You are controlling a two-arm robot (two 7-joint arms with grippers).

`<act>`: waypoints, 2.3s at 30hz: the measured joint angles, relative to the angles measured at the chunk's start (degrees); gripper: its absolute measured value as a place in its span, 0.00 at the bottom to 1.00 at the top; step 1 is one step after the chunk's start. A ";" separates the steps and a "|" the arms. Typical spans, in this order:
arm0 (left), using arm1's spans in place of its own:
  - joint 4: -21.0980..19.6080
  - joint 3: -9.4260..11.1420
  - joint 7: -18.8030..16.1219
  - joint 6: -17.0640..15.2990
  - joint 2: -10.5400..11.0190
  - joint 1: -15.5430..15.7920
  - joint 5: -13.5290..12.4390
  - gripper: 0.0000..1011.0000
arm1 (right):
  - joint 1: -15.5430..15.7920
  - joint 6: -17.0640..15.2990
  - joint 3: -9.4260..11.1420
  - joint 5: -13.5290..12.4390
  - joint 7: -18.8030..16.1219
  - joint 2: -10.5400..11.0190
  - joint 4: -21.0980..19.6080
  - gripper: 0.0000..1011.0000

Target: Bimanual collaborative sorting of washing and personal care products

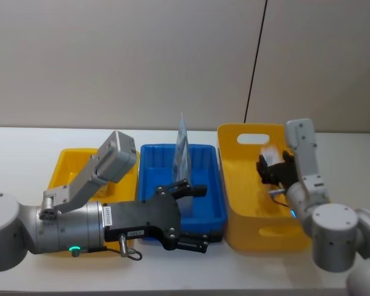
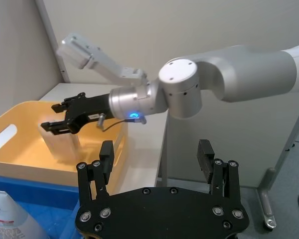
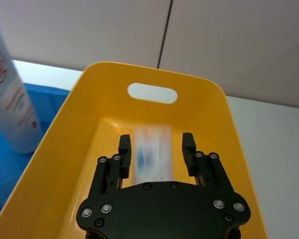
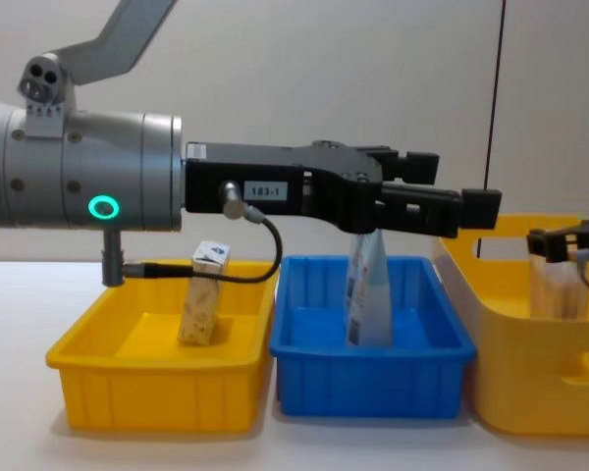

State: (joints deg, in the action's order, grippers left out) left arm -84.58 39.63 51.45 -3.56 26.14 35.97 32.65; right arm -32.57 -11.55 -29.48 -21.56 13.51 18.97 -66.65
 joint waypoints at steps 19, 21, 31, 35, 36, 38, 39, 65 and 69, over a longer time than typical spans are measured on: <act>-2.70 -0.59 -2.27 0.46 2.01 -1.48 0.08 0.99 | -6.17 0.40 -0.23 4.20 11.26 -9.57 12.04 0.99; -3.04 -0.66 -2.59 0.47 2.23 -1.69 0.11 0.99 | -6.51 0.42 0.01 4.10 11.47 -10.22 12.53 0.99; -5.58 -1.34 -4.87 0.42 4.06 -2.91 0.23 0.99 | -7.31 -0.61 2.09 1.02 8.57 -11.80 11.61 0.99; -6.68 -1.63 -5.73 0.14 4.90 -3.34 0.26 0.99 | -7.09 -1.44 2.68 -0.29 6.18 -11.51 10.08 0.99; -6.81 -1.66 -5.86 0.07 5.08 -3.41 0.27 0.99 | -7.01 -1.67 2.78 -0.63 5.72 -11.41 9.73 0.99; -7.53 -1.82 -6.29 -0.18 5.59 -3.62 0.33 0.99 | -6.69 -2.19 3.11 -1.35 4.08 -11.02 8.60 0.99; -7.77 -1.88 -6.41 -0.26 5.80 -3.69 0.36 0.99 | -6.51 -2.39 3.25 -1.62 3.58 -10.82 8.06 0.99; -10.54 -2.41 -7.84 -1.43 8.45 -4.42 0.88 0.99 | -1.47 -7.35 5.41 -5.79 -5.61 -5.77 -4.46 0.99; -10.66 -2.44 -7.90 -1.49 8.55 -4.45 0.92 0.99 | 0.04 -7.83 5.59 -5.34 -4.62 -5.40 -6.98 0.99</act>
State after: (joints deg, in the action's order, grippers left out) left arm -95.24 37.19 43.56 -5.05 34.69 31.53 33.57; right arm -32.53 -19.38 -23.89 -26.89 8.89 13.57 -73.63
